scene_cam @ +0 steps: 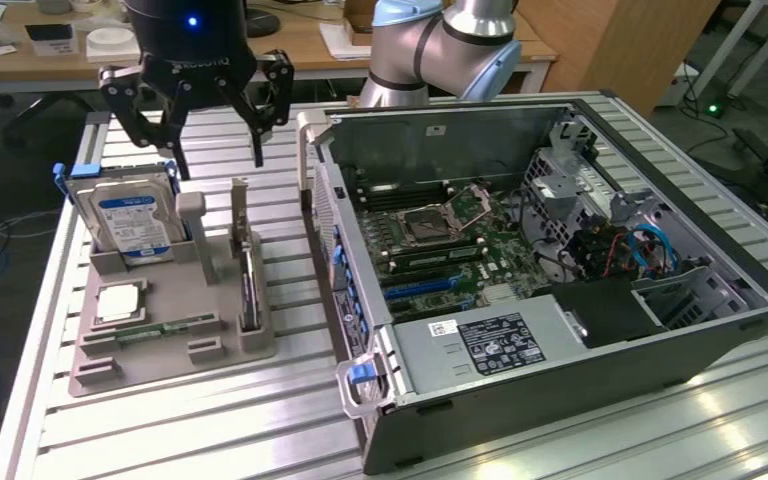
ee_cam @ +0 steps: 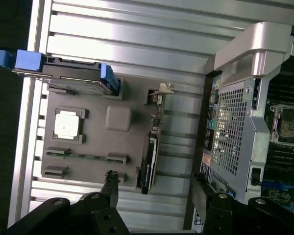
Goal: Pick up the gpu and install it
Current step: 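Pick up the gpu and move the gpu toward the slot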
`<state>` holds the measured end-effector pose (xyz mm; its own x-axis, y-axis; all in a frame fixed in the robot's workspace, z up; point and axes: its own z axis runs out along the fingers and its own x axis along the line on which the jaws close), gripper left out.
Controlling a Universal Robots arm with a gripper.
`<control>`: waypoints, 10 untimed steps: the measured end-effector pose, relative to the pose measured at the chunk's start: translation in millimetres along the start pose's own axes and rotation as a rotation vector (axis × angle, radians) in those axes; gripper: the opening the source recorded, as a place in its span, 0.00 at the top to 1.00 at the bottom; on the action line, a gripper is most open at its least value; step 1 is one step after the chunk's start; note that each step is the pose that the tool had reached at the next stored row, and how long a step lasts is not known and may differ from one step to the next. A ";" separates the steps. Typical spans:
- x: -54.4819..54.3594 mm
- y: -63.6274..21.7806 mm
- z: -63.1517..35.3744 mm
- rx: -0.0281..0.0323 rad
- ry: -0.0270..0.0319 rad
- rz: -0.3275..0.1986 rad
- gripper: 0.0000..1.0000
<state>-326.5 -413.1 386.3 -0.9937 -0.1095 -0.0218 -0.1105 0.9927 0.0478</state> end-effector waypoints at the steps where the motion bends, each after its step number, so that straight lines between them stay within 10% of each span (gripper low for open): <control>1: 0.0 0.0 0.3 0.0000 -0.0001 0.000 0.29; 10: 0.1 -0.2 5.6 -0.0001 0.0001 -0.003 0.29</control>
<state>-326.5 -413.0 380.7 -0.9934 -0.1124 -0.0219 -0.1133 0.9924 0.0479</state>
